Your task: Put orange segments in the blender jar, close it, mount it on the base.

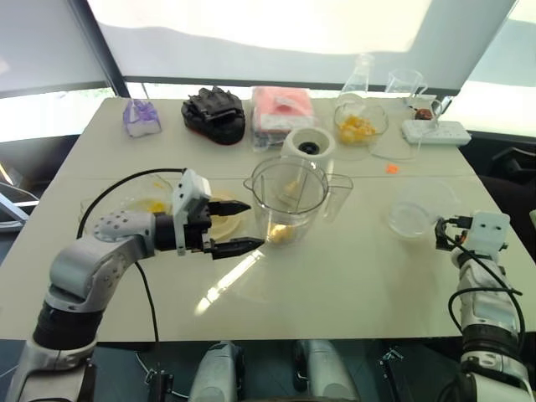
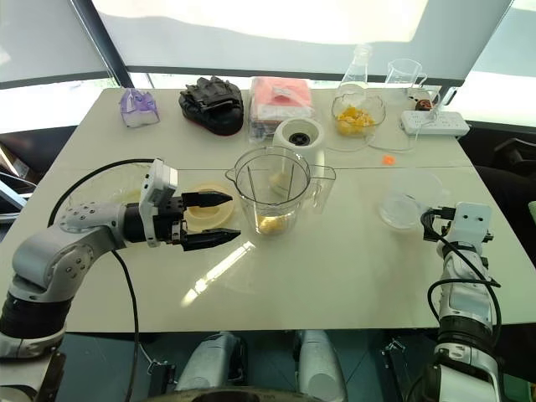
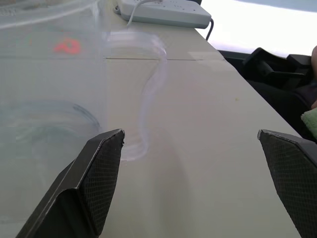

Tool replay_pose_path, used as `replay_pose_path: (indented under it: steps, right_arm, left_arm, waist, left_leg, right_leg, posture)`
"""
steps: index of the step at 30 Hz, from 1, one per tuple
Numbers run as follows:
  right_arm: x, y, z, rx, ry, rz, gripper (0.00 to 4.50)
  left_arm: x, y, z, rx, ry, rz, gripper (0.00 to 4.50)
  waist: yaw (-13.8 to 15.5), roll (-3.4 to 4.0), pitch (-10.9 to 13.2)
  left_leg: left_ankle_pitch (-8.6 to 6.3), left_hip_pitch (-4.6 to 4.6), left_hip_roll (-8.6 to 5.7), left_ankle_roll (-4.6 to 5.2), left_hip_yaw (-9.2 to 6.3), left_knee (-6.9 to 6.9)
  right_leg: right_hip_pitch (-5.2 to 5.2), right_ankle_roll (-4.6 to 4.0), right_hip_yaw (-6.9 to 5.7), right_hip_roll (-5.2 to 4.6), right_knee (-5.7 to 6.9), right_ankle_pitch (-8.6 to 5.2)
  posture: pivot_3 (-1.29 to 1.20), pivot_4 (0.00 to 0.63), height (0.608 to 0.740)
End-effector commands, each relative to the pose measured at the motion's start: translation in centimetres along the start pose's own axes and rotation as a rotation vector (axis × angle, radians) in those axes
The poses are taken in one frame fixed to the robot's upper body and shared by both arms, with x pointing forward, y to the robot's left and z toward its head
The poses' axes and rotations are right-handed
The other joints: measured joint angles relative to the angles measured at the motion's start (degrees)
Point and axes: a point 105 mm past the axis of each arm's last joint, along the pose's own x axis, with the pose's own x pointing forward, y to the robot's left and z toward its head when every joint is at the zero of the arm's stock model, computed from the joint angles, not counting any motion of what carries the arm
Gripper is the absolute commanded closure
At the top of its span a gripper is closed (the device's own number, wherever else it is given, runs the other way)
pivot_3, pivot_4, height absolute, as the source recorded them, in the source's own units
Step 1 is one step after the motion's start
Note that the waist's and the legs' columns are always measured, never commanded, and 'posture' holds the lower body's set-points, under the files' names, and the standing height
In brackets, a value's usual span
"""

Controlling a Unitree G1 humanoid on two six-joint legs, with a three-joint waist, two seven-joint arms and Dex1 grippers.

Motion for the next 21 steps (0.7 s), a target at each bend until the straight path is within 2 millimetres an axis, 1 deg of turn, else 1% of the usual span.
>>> replay_pose_path:
  steps: [1, 5, 9, 17, 21]
  right_arm:
    - [0.5, 0.1, 1.0, -0.015, -0.046, 0.009, 0.00]
    - [1.3, -0.2, -0.1, -0.004, -0.010, -0.005, 0.00]
    - [1.3, -0.3, -0.4, 0.015, -0.014, -0.012, 0.00]
    - [0.5, 2.1, 0.2, 0.023, -0.080, 0.063, 0.00]
    - [0.5, 2.3, 0.4, 0.031, -0.082, 0.072, 0.00]
  left_arm:
    - [-0.1, -0.6, 0.9, 0.040, -0.015, -0.010, 0.07]
    - [-0.3, -0.6, 0.8, 0.043, -0.010, 0.003, 0.07]
    - [-0.5, -0.5, 0.8, 0.044, -0.010, 0.016, 0.07]
    - [-0.3, -0.5, 0.5, 0.033, -0.011, 0.010, 0.07]
    - [-0.1, -0.3, 0.5, 0.032, -0.011, 0.008, 0.07]
  waist:
    - [-0.01, 0.00, 0.00]
    - [-0.10, 0.00, 0.01]
    - [0.00, 0.00, 0.01]
    - [-0.10, 0.00, 0.02]
    - [-0.06, 0.00, 0.02]
  left_leg:
    - [0.00, 0.00, 0.00, 0.00, 0.01, 0.00]
    - [0.00, 0.05, 0.00, 0.00, 0.09, 0.00]
    - [0.00, 0.05, 0.00, 0.00, 0.10, 0.00]
    - [0.00, 0.07, 0.02, 0.00, 0.14, -0.03]
    - [0.00, 0.10, 0.02, 0.00, 0.16, -0.03]
  right_leg:
    - [0.00, 0.00, 0.01, 0.00, 0.00, 0.00]
    - [0.00, 0.01, 0.11, 0.01, -0.01, 0.00]
    - [0.00, 0.01, 0.14, 0.03, -0.01, 0.00]
    - [-0.01, 0.02, 0.20, 0.03, -0.03, 0.01]
    - [0.00, 0.03, 0.25, 0.04, -0.02, 0.00]
  posture:
    - [0.00, 0.150, 0.740]
    - [0.00, 0.150, 0.740]
    - [0.00, 0.150, 0.740]
    - [0.00, 0.150, 0.740]
    - [0.00, 0.150, 0.740]
